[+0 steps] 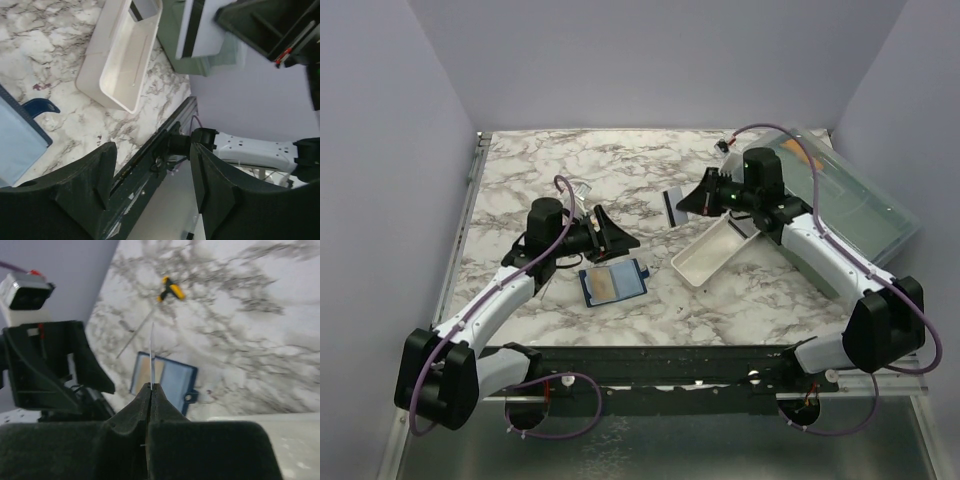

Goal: Put the credit cards into the card holder
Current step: Pick up the credit card from the storage box.

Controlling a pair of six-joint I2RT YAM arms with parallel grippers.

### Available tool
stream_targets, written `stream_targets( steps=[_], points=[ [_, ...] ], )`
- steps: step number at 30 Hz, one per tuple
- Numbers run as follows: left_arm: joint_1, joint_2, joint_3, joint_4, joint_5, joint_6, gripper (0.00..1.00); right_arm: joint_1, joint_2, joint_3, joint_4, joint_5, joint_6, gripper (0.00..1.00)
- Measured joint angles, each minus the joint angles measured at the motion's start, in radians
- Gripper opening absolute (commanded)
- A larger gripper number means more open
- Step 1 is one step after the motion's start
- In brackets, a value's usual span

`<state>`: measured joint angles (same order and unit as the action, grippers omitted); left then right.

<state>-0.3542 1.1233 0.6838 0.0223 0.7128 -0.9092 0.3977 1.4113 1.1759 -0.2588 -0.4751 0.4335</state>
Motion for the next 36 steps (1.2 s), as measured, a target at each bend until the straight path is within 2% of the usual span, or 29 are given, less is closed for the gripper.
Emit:
stream_targets(
  steps=[6,9,14,16,23,29,31,33,34,35,36],
  points=[
    [0.007,0.005,-0.042,0.172,0.069,-0.109,0.66,0.049,0.018,-0.209,0.411,-0.277,0.296,0.00],
    [0.008,-0.003,-0.055,0.232,0.079,-0.143,0.66,0.070,0.038,-0.263,0.601,-0.347,0.418,0.00],
    [0.012,-0.014,-0.095,0.306,0.082,-0.195,0.56,0.087,0.079,-0.285,0.799,-0.405,0.542,0.00],
    [0.013,-0.014,-0.101,0.329,0.082,-0.213,0.48,0.093,0.089,-0.291,0.848,-0.412,0.572,0.00],
    [0.013,-0.023,-0.129,0.430,0.080,-0.277,0.29,0.122,0.097,-0.312,0.937,-0.417,0.626,0.00],
    [0.014,-0.034,-0.146,0.472,0.080,-0.299,0.23,0.138,0.129,-0.316,0.977,-0.416,0.650,0.00],
    [0.017,-0.045,-0.154,0.477,0.080,-0.301,0.15,0.150,0.136,-0.319,0.986,-0.416,0.658,0.00],
    [0.021,-0.057,-0.160,0.478,0.079,-0.302,0.01,0.165,0.140,-0.322,0.996,-0.416,0.664,0.00],
    [0.022,-0.063,-0.164,0.478,0.079,-0.301,0.00,0.171,0.143,-0.323,0.999,-0.412,0.665,0.00],
    [0.027,-0.074,-0.169,0.478,0.081,-0.300,0.00,0.174,0.147,-0.323,0.999,-0.409,0.665,0.04],
    [0.030,-0.079,-0.170,0.475,0.081,-0.290,0.00,0.175,0.151,-0.323,0.998,-0.409,0.664,0.13]
  ],
)
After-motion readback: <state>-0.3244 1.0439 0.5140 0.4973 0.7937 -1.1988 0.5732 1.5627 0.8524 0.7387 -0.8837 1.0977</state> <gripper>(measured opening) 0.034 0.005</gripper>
